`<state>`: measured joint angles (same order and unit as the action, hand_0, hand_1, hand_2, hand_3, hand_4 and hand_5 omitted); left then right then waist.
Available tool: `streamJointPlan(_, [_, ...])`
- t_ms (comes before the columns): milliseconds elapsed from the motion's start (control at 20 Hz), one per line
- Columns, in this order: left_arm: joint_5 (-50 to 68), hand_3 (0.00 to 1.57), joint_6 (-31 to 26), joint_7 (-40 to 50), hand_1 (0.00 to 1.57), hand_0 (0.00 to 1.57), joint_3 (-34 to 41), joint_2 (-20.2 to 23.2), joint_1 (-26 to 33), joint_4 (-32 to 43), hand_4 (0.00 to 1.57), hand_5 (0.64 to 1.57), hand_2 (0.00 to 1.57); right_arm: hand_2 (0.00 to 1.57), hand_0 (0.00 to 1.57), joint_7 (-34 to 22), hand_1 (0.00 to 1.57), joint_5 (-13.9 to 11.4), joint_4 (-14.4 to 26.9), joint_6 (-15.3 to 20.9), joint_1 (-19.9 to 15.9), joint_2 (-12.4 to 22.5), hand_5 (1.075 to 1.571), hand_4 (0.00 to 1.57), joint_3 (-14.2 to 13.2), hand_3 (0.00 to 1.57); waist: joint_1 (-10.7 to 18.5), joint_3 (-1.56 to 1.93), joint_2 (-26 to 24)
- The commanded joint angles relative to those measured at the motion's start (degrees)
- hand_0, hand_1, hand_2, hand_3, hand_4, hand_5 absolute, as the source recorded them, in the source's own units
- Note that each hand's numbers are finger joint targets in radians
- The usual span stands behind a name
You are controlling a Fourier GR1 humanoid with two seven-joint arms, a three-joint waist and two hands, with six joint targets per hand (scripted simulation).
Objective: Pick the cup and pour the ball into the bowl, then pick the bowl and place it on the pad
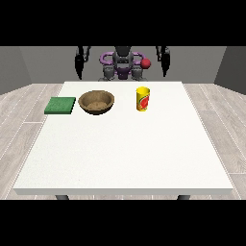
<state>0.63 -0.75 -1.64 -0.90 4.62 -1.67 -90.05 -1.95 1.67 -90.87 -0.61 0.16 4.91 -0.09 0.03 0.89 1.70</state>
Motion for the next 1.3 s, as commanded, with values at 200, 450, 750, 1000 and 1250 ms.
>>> streamJointPlan(200, [0.62,0.00,0.22,5.47,0.00,0.00,0.84,1.83,-0.52,-5.34,0.66,1.566,0.00,0.00,0.00,-5.11,0.00,0.35,-5.72,-0.21,-0.58,2.48,1.533,0.87,-0.69,0.00,-0.04,-0.90,-14.90])
streamJointPlan(450, [4.94,0.00,7.88,24.88,0.00,0.00,-1.12,-4.47,0.00,-12.25,0.63,1.564,0.00,0.00,0.00,-18.38,0.00,5.52,-12.54,3.13,5.09,-1.35,1.530,0.86,-0.81,0.00,-2.61,-0.85,-23.76])
streamJointPlan(750, [-0.25,0.00,16.14,29.90,0.00,0.00,-8.51,-4.57,-4.75,-19.19,0.58,1.560,0.00,0.00,0.00,-26.87,0.00,6.91,-23.63,3.61,1.54,1.66,1.548,0.79,-2.41,0.00,-2.95,-0.87,-17.63])
streamJointPlan(1000, [-3.55,0.00,18.86,20.99,0.00,0.00,-6.55,-4.60,-14.26,-11.88,0.61,1.555,0.00,0.00,0.00,-18.47,0.00,4.34,-22.23,3.65,-2.84,-1.05,1.546,0.74,0.44,0.00,-5.58,-0.87,-5.19])
streamJointPlan(1250, [-0.07,0.00,12.91,5.65,0.00,0.00,-1.92,-2.76,-13.49,-6.58,0.55,1.526,0.00,0.00,0.00,-9.26,0.00,5.18,-18.44,2.78,-6.62,-1.19,1.545,0.71,-2.76,0.09,-4.64,-0.90,6.07])
